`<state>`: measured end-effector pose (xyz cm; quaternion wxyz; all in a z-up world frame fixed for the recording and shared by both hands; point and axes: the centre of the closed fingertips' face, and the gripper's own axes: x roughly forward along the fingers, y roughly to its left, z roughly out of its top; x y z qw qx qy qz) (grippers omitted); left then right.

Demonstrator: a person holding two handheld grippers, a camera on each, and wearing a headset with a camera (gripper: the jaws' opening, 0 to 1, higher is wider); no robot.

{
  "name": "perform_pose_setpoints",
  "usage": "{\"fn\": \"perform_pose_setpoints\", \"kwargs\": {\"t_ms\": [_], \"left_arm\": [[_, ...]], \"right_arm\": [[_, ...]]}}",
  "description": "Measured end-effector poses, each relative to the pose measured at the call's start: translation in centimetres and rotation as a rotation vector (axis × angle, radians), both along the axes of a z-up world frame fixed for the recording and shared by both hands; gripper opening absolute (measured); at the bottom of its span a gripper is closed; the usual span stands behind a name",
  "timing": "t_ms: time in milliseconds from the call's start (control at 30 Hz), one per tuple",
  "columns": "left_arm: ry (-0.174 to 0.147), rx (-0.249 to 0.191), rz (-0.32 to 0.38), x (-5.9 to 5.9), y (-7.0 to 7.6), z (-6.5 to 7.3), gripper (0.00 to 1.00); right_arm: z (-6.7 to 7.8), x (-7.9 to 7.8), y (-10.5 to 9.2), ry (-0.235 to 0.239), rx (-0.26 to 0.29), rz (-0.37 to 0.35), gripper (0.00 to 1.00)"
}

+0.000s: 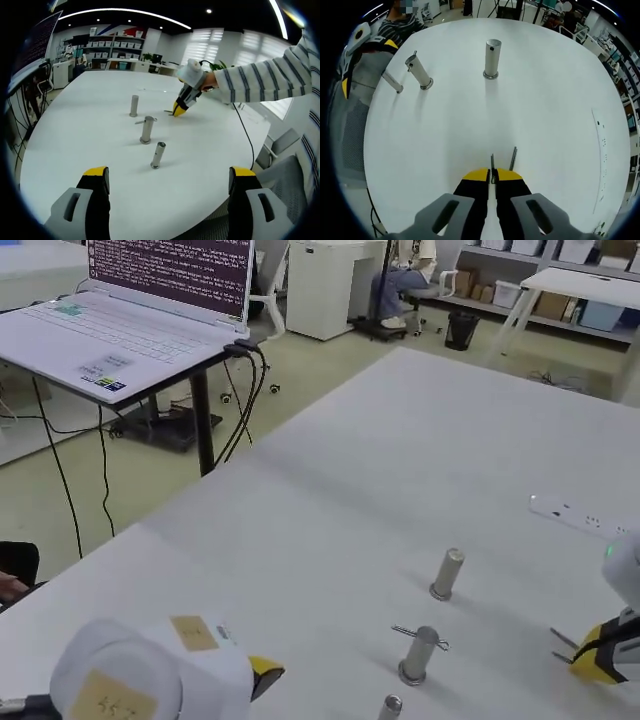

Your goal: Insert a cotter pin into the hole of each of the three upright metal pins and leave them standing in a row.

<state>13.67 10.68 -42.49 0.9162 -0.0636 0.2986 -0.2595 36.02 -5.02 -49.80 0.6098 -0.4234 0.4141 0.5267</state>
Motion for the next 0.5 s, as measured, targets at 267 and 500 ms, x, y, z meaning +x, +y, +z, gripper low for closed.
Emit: {"fn": "perform_pose_setpoints", "kwargs": {"t_ms": [267, 500], "left_arm": [[0.008, 0.026, -0.002, -0.3, 0.55, -0.21, 0.97], [0.009, 0.025, -0.007, -0.52, 0.66, 0.03, 0.94]], "right_arm": [[0.11, 0.08, 0.13, -0.017, -0.01, 0.01, 0.0], [0.34, -0.72, 0.52, -0.049, -0.061, 0.091, 0.0]]}}
